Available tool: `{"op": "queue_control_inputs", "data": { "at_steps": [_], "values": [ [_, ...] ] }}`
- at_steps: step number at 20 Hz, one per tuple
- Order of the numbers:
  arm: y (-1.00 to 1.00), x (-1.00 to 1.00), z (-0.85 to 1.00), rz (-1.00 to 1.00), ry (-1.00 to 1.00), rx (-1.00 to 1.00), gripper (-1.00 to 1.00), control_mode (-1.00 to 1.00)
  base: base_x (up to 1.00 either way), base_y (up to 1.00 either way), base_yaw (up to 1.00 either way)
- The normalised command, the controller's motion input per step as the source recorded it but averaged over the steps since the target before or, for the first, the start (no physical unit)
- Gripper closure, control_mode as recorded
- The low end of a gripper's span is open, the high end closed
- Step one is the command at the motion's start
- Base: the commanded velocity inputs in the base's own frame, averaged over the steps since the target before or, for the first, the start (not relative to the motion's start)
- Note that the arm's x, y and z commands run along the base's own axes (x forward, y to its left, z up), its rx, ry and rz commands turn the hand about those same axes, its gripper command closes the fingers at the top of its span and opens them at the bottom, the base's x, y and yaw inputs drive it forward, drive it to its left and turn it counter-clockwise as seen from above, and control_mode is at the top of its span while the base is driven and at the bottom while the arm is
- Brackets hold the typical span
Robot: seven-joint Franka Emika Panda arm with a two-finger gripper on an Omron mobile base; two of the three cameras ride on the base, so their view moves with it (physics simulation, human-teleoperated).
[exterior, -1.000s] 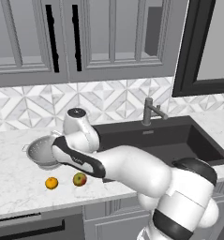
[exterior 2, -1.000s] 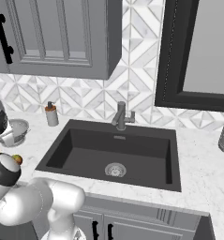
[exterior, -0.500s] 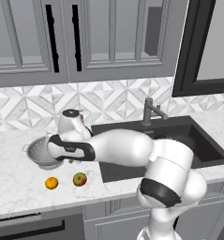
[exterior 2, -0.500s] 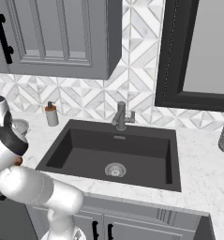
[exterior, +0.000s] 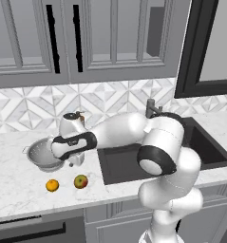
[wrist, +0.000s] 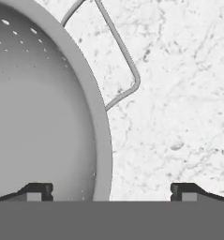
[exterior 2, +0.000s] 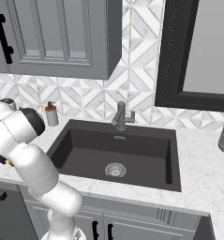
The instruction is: Put the colander in the sink, put the tangerine, apple in the colander, and turn on the sink faucet and pour water over the colander.
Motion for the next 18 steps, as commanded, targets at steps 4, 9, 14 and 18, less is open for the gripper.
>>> {"op": "queue_control_inputs", "data": {
  "at_steps": [4,9,14,18],
  "values": [
    [0.17,0.29,-0.22,0.00,0.00,0.00,-1.00,-1.00,0.00,0.00,0.00],
    [0.23,0.19,-0.20,0.00,-0.01,0.00,-1.00,-1.00,0.00,0.00,0.00],
    [0.25,0.17,-0.24,0.00,0.00,0.00,-1.00,-1.00,0.00,0.00,0.00],
    [0.26,0.01,-0.26,-0.02,0.00,0.00,1.00,-1.00,0.00,0.00,0.00]
  ]
}}
